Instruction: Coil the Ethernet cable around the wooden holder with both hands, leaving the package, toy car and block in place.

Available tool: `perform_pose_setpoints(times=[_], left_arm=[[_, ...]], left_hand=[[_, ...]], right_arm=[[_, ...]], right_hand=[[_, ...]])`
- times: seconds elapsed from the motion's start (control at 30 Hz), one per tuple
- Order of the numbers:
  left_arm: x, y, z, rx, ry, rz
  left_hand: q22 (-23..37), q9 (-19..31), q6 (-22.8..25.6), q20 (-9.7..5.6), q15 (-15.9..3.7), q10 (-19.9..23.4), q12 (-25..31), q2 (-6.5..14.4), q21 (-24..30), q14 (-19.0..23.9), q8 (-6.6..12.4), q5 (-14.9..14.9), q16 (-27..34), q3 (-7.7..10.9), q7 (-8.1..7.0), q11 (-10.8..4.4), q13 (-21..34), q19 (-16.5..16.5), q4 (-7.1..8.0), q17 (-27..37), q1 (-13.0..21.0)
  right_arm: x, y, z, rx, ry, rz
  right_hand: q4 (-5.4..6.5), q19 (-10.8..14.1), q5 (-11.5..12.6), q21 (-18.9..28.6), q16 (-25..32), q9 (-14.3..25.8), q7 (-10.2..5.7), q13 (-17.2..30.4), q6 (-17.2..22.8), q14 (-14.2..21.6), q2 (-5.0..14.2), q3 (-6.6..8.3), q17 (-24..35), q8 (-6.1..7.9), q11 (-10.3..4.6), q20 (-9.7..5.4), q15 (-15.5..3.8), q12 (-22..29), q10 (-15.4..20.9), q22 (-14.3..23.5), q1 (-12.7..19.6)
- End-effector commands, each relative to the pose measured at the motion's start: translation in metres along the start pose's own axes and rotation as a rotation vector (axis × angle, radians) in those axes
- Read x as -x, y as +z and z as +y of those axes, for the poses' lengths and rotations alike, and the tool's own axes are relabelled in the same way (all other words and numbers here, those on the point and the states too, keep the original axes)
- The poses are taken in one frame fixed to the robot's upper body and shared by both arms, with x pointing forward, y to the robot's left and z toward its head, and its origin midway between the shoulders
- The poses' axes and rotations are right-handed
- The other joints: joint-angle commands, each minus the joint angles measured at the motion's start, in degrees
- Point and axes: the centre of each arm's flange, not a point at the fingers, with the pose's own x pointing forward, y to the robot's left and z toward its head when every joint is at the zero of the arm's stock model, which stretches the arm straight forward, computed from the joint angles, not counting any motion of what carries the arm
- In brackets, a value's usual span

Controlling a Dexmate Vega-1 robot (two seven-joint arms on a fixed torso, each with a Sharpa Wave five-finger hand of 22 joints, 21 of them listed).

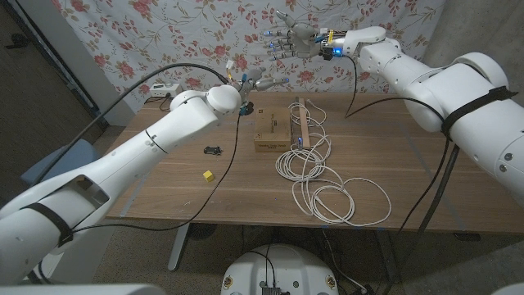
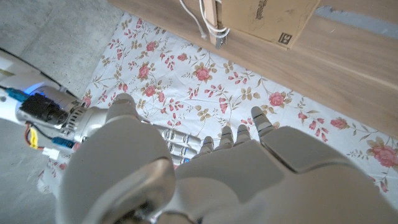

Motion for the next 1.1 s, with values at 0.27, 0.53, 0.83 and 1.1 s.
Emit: perform_pose_setpoints(times=[0.27,0.53,0.83,1.1], left_arm=[[0.008,-0.009,0.006,0.216,0.074,-0.405],[0.011,-0.029,0.009,0.373,0.038,-0.49],[0.013,-0.058,0.02,0.518,0.086,-0.515],[0.011,-0.091,0.03,0.611,0.196,-0.471]], left_hand=[[-0.41,-0.19,-9.74,-1.48,-2.89,-12.03,2.28,0.85,2.39,-11.5,0.88,-2.1,1.21,-1.62,-3.52,-3.2,-1.19,-9.52,0.54,-0.28,-1.31],[-0.47,-0.29,-5.27,-1.91,-4.44,-7.48,3.22,1.11,2.76,-6.89,1.1,-3.19,1.43,-2.51,-5.58,-4.4,-1.77,-6.36,1.25,-0.34,-2.93],[-0.44,-0.43,0.09,-1.57,-5.27,-3.62,3.79,1.41,2.58,-3.64,1.52,-4.17,1.27,-3.48,-6.66,-4.71,-2.15,-4.77,2.33,-0.33,-5.26],[-0.44,-0.58,3.64,-0.78,-5.91,-1.5,3.57,2.44,1.28,-3.01,1.2,-4.8,0.4,-3.95,-7.37,-6.3,-2.48,-6.14,3.44,-0.33,-7.31]], right_arm=[[0.044,-0.048,-0.024,-0.327,-0.239,-0.222],[0.074,-0.09,-0.04,-0.452,-0.44,-0.22],[0.117,-0.13,-0.051,-0.523,-0.609,-0.216],[0.147,-0.148,-0.056,-0.515,-0.701,-0.223]], right_hand=[[0.9,1.99,-0.36,0.13,0.52,0.05,-0.57,0.03,4.64,2.37,1.93,0.14,0.02,1.27,-0.58,0.29,0.04,0.78,3.03,0.08,-0.13],[1.21,3.16,-0.97,0.18,1.03,0.0,-0.7,0.0,7.44,4.54,2.57,0.11,-0.05,1.76,-1.04,0.69,-0.08,1.29,5.43,0.1,-0.82],[1.32,3.81,-1.59,0.05,1.14,-0.03,-0.94,0.0,10.15,5.76,3.08,0.14,-0.12,2.2,-1.19,0.57,-1.31,1.73,7.7,0.13,-1.24],[1.39,1.88,-2.14,-1.01,0.39,-0.06,-1.08,0.01,11.96,4.75,3.37,0.09,-0.2,2.31,-1.54,-0.22,-2.44,1.65,8.58,0.15,-1.72]])
